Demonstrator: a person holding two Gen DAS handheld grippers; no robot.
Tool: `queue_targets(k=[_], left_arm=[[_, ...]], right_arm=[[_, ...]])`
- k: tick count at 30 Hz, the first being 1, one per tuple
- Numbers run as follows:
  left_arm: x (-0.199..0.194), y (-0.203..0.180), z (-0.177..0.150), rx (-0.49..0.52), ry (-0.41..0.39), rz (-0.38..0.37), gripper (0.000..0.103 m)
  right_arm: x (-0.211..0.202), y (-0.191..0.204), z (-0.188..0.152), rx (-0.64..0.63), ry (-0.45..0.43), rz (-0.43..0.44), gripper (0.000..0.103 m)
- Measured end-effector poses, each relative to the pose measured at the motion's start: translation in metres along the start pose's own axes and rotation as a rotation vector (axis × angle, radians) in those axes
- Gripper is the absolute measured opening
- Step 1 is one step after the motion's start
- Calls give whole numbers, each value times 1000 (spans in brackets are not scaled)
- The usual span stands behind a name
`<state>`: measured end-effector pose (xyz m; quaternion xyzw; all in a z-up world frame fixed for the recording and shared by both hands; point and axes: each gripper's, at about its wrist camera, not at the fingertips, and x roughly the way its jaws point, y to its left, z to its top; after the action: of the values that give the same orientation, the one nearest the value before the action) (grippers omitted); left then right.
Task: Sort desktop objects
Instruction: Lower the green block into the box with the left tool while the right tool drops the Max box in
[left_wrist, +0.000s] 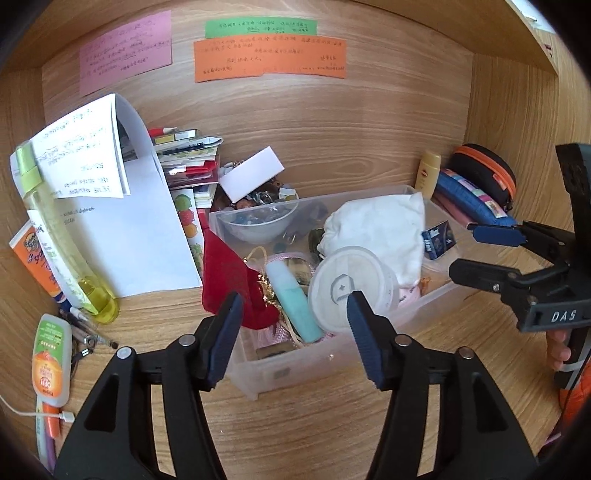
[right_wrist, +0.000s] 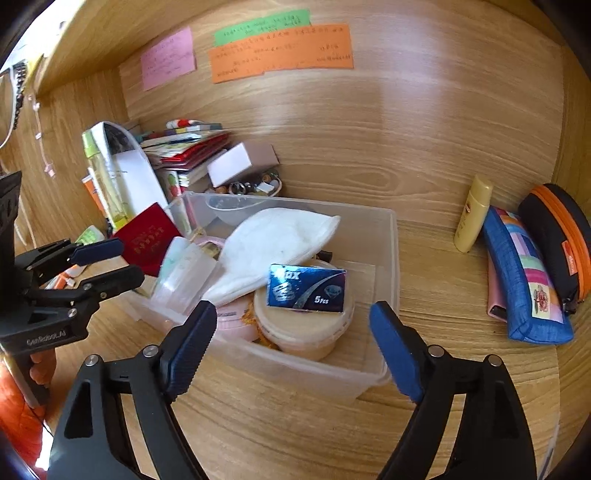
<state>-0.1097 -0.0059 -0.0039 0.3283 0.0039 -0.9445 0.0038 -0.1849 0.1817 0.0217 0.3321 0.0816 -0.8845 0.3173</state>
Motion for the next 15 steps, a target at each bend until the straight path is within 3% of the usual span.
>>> queue_targets(k=[4, 6, 7, 13, 15], left_arm=[[-6, -2, 0, -24, 17, -13, 61], [-9, -5, -1, -21, 17, -1, 81], [-12, -6, -3, -24, 5, 8, 83], [-23, -14, -7, -38, -8, 40, 86], [-25, -16, -8, -41, -6, 57, 86]], right_arm=[[-8, 8, -3, -18, -2, -24, 85], [-15, 11, -5, -27, -9, -29, 86], [-18, 12, -6, -32, -15, -32, 86], [-39, 15, -11, -63, -49, -51, 89], [-47, 16, -13, -70, -64, -54, 95]])
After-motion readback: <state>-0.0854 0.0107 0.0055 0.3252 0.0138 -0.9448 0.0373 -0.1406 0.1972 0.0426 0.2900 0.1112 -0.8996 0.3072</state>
